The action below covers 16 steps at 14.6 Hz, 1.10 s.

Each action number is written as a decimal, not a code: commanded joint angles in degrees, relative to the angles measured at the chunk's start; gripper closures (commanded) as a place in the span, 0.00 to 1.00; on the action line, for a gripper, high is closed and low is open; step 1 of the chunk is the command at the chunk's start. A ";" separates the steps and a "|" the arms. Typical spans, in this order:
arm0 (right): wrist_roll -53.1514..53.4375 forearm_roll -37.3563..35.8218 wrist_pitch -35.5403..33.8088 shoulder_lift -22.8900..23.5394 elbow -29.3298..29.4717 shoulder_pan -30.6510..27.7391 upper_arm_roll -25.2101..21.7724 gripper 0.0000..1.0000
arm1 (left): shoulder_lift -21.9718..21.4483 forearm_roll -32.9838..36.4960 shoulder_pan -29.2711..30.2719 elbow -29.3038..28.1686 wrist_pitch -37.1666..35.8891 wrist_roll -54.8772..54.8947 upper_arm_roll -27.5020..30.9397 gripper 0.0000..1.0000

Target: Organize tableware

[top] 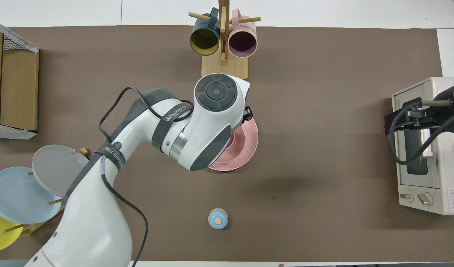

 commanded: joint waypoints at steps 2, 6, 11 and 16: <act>-1.82 1.57 -1.29 -0.33 0.96 -0.88 -0.10 0.00 | -10.79 0.48 5.73 -1.64 -9.26 5.23 0.30 0.00; -1.82 1.49 -0.94 -0.33 1.05 -0.88 -0.90 0.00 | -20.71 0.13 15.82 -1.64 -19.26 18.29 0.39 0.00; -1.91 1.57 -0.68 -0.33 0.97 -0.62 -0.81 0.00 | -27.94 -0.14 31.38 -4.27 -29.05 42.91 0.39 0.00; -2.00 1.48 -0.68 -0.42 0.97 -0.62 -0.72 0.00 | -29.44 -0.67 38.09 -7.88 -24.14 53.59 0.48 0.00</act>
